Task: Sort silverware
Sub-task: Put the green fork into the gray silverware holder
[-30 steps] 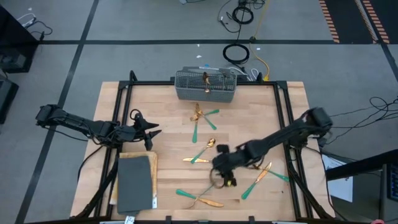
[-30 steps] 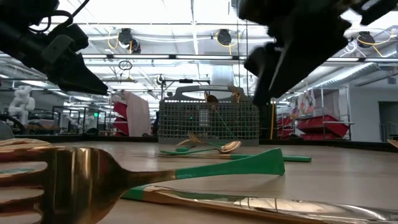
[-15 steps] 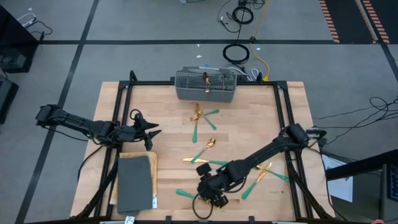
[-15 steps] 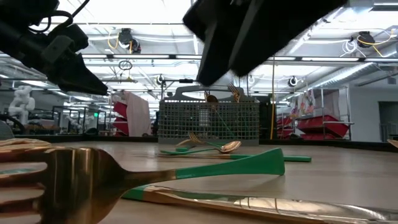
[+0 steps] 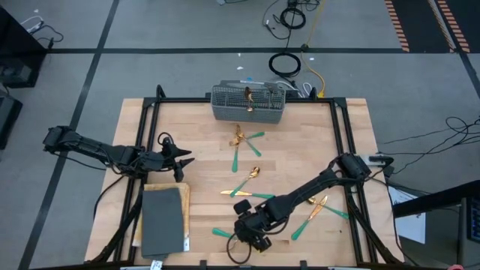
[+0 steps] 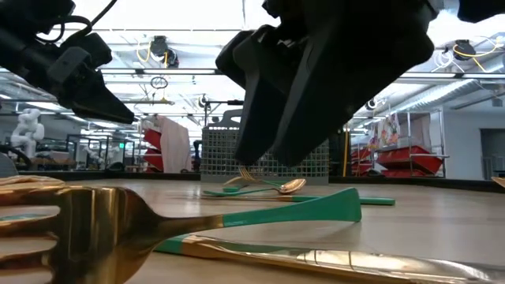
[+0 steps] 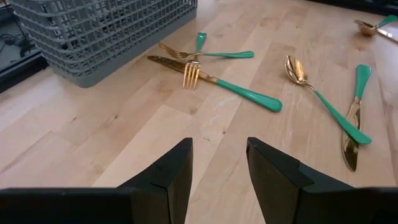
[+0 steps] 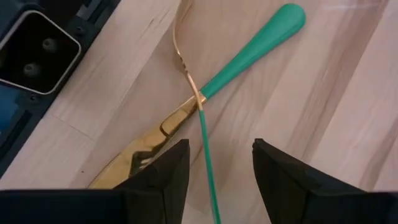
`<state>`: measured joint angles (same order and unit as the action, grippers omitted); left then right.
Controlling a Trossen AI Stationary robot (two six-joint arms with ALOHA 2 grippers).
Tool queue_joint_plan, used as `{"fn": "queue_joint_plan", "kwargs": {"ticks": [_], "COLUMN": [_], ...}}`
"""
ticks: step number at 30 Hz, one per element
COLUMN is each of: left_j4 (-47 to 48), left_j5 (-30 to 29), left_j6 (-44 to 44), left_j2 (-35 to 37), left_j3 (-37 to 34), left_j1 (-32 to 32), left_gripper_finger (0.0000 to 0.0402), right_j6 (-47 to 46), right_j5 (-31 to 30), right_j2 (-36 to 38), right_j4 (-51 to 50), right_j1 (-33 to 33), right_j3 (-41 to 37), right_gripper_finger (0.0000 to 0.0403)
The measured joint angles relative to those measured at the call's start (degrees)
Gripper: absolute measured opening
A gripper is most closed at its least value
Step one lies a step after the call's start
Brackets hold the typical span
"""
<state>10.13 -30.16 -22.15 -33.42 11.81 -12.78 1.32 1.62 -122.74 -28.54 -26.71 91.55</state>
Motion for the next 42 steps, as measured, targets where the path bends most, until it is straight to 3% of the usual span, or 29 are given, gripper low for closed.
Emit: {"fn": "queue_joint_plan", "kwargs": {"ticks": [18,21,25,27,36,42], "left_j4": [0.7,1.1,1.4,1.3,1.3,1.3], "left_j5": [0.1,0.1,0.1,0.1,0.1,0.1], "left_j6": [0.0,0.0,-0.1,-0.1,-0.1,-0.2], "left_j2": [-0.3,-0.4,-0.5,-0.6,-0.7,-0.7], "left_j3": [0.0,0.0,0.0,0.0,0.0,0.0], "left_j1": [0.0,0.0,0.0,0.0,0.0,0.0], "left_gripper_finger": [0.0157,0.0157,0.0157,0.0157,0.0157,0.0157], "right_j6": [-0.4,-0.7,-1.0,-1.2,-0.3,3.8], "right_j5": [1.2,-2.0,-2.7,-2.6,-3.2,-8.8], "right_j2": [-4.0,-4.3,-4.3,-4.3,-3.9,-0.1], "right_j4": [0.9,0.4,-1.1,-1.9,1.3,4.3], "right_j1": [0.2,0.5,0.8,1.1,1.1,1.3], "right_j3": [0.0,0.0,0.1,0.1,-0.1,-0.1], "right_gripper_finger": [0.0158,0.0132,0.0038,0.0012,0.0002,0.0001]}}
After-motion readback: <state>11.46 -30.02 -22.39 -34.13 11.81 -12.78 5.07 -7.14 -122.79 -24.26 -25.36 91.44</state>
